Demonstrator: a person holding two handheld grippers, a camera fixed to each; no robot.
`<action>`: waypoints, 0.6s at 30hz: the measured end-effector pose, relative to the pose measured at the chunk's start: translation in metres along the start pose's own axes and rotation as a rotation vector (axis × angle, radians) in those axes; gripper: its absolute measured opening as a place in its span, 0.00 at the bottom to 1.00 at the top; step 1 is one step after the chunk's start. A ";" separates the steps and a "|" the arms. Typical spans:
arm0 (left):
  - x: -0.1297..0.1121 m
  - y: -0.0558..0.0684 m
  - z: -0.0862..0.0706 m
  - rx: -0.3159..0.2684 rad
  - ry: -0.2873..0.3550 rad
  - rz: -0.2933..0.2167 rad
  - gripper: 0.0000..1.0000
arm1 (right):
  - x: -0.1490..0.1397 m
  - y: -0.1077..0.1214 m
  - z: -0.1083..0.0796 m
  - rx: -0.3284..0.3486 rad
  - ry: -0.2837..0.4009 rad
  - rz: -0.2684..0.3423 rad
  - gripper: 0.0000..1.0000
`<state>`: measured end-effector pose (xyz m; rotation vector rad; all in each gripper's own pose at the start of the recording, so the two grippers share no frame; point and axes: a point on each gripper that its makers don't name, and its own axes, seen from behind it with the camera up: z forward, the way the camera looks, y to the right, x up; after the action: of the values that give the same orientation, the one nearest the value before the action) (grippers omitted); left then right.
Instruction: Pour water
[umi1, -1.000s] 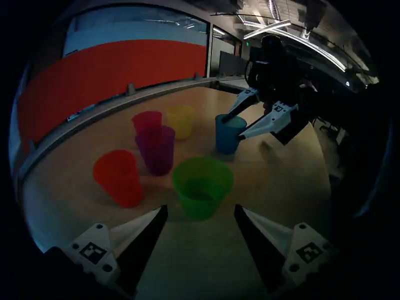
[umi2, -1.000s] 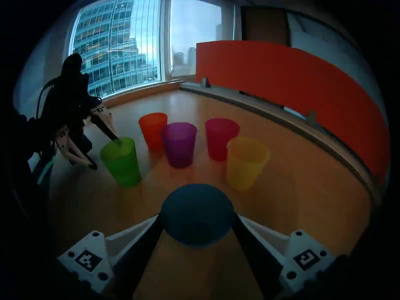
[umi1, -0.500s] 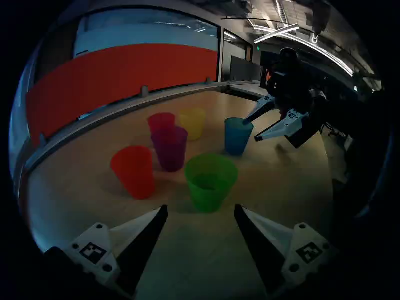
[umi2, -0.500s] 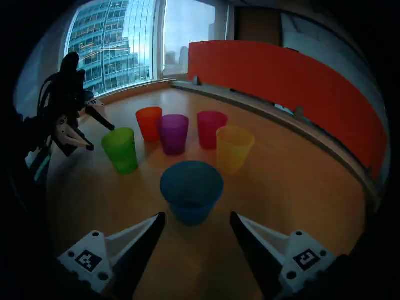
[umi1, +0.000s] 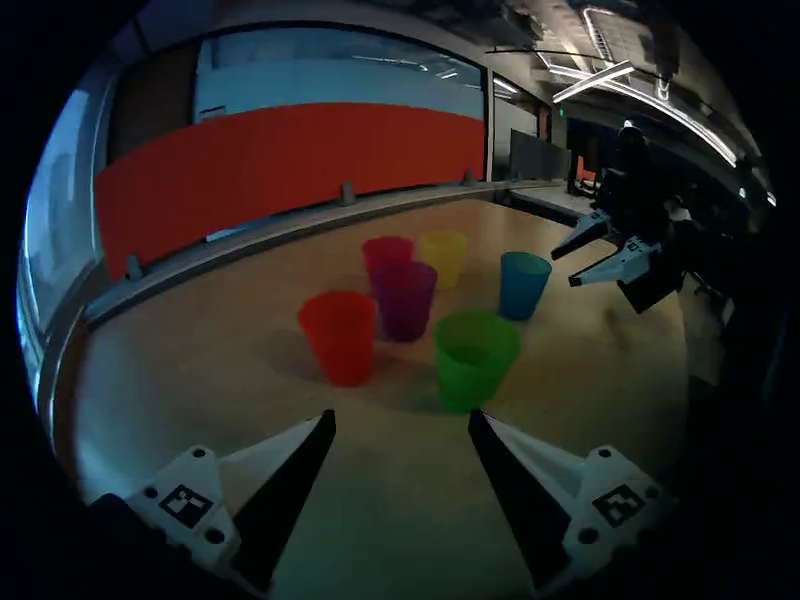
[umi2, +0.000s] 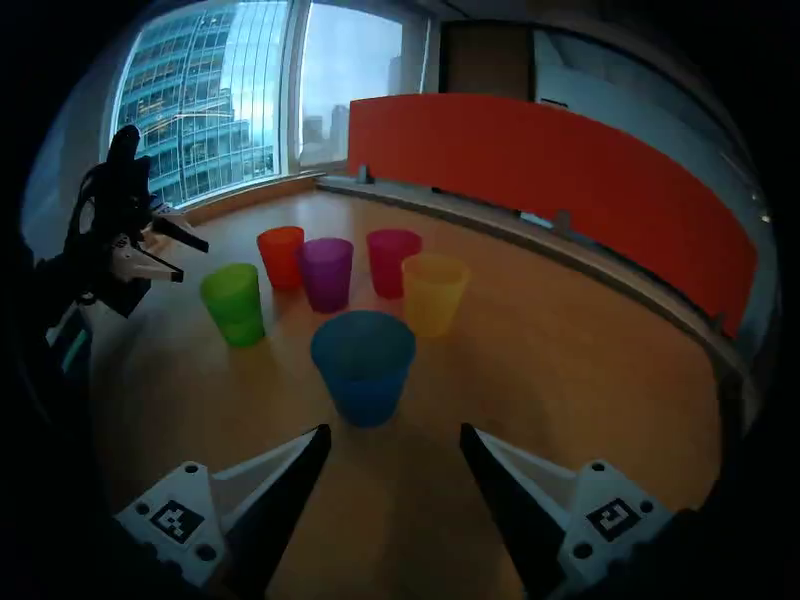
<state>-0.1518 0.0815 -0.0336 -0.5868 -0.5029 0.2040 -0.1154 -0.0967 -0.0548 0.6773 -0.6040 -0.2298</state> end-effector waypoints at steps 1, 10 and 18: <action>0.001 -0.004 -0.002 0.015 0.009 -0.005 0.99 | 0.001 0.001 -0.002 -0.009 0.009 0.006 1.00; 0.019 -0.038 -0.015 0.141 0.095 -0.043 0.99 | 0.020 0.018 -0.020 -0.111 0.107 0.054 1.00; 0.037 -0.055 -0.024 0.225 0.177 -0.069 0.99 | 0.041 0.034 -0.034 -0.206 0.199 0.098 1.00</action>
<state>-0.1058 0.0368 -0.0046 -0.3634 -0.3224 0.1395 -0.0616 -0.0690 -0.0355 0.4638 -0.4150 -0.1289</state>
